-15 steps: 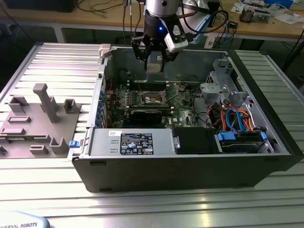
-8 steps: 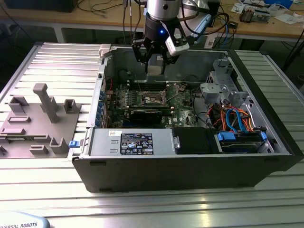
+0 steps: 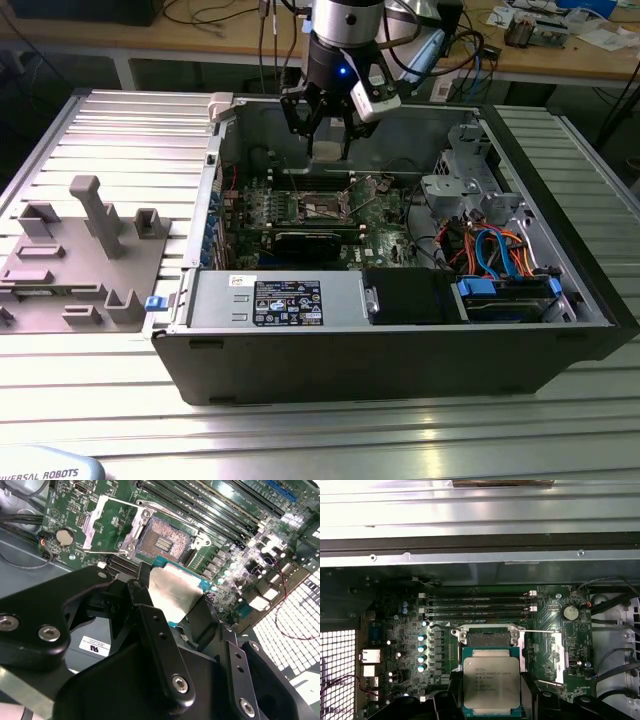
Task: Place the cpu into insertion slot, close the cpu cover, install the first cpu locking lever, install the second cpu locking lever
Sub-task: 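Place the cpu into insertion slot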
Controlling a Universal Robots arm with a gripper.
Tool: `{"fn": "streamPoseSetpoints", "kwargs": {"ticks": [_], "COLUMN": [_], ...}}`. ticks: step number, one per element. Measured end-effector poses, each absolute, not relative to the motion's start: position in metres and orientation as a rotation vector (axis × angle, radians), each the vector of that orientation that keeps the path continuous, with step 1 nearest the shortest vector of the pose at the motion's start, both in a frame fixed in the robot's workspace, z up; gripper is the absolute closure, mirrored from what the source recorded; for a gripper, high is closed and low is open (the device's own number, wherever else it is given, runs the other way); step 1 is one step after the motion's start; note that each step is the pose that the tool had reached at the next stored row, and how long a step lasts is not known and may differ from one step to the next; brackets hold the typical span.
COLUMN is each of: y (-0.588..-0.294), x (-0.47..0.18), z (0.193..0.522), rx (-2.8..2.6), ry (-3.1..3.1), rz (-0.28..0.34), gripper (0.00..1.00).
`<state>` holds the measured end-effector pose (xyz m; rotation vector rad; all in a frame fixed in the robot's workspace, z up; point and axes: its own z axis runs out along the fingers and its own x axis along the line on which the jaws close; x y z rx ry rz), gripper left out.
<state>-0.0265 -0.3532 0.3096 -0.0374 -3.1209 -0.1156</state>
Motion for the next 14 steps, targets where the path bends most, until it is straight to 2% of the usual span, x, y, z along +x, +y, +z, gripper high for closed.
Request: {"fn": "streamPoseSetpoints", "kwargs": {"ticks": [14], "y": [-0.3533], "x": [-0.0251], "z": [0.3075], "rx": [-0.115], "ry": [-3.121], "rz": [-0.116], "gripper": [0.46]}}
